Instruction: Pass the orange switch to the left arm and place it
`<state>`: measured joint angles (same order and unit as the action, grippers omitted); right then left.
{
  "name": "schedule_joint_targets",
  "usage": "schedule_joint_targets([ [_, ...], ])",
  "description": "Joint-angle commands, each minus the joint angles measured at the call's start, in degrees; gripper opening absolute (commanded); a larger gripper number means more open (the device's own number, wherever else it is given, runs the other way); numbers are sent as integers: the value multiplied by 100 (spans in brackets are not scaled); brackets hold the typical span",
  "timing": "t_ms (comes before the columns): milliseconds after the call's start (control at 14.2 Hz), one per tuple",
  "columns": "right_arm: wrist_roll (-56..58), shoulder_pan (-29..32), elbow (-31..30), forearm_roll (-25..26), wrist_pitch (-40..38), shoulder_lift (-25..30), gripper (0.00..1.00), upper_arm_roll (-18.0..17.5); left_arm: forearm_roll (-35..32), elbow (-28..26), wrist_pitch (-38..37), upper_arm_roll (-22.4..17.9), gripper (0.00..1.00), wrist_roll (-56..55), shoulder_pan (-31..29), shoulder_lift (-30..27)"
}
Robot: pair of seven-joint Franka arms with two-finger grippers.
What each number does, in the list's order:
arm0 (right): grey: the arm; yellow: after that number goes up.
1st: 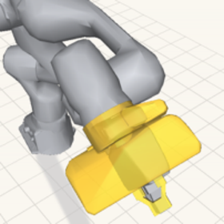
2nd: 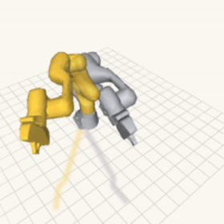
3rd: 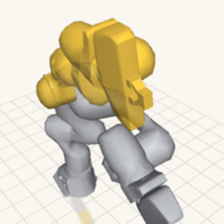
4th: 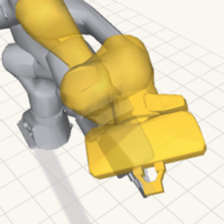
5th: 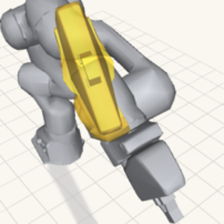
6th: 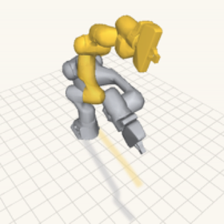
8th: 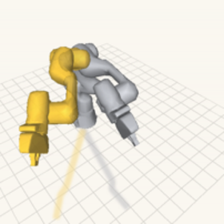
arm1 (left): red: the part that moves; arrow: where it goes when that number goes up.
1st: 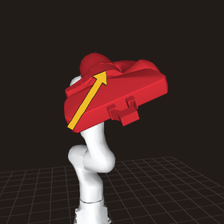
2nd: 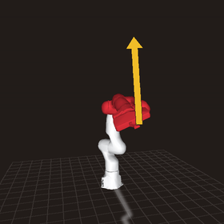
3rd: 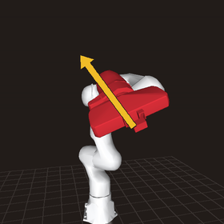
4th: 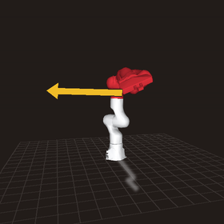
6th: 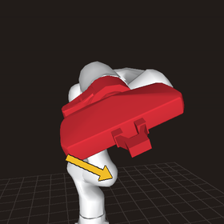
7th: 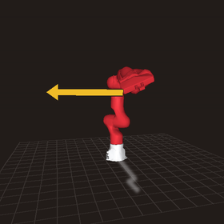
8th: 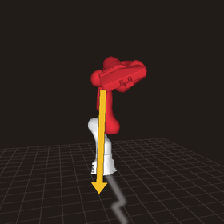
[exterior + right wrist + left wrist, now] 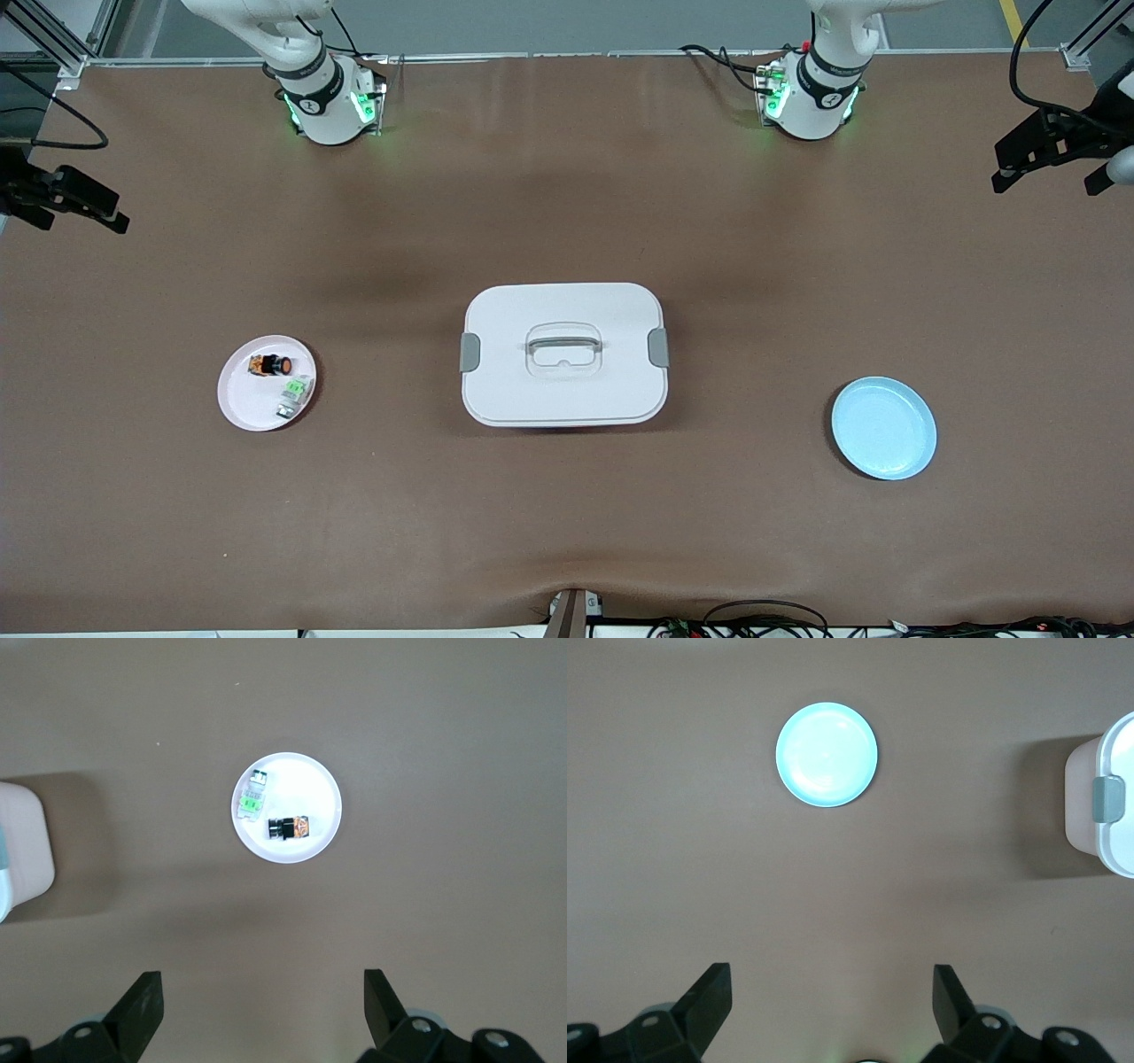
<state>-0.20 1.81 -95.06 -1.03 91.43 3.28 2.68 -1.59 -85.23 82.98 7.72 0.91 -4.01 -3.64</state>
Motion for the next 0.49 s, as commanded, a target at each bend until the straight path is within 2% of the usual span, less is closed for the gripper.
schedule_joint_targets([
  [0, 64, 82, 146, 42, 225, -617, 100, -22, 36, -2, -28, 19, 100, 32, -21, -40],
  [424, 82, -5, 154, -2, 559, -1241, 100, -48, 36, 15, 113, 28, 100, 58, -21, -5],
])
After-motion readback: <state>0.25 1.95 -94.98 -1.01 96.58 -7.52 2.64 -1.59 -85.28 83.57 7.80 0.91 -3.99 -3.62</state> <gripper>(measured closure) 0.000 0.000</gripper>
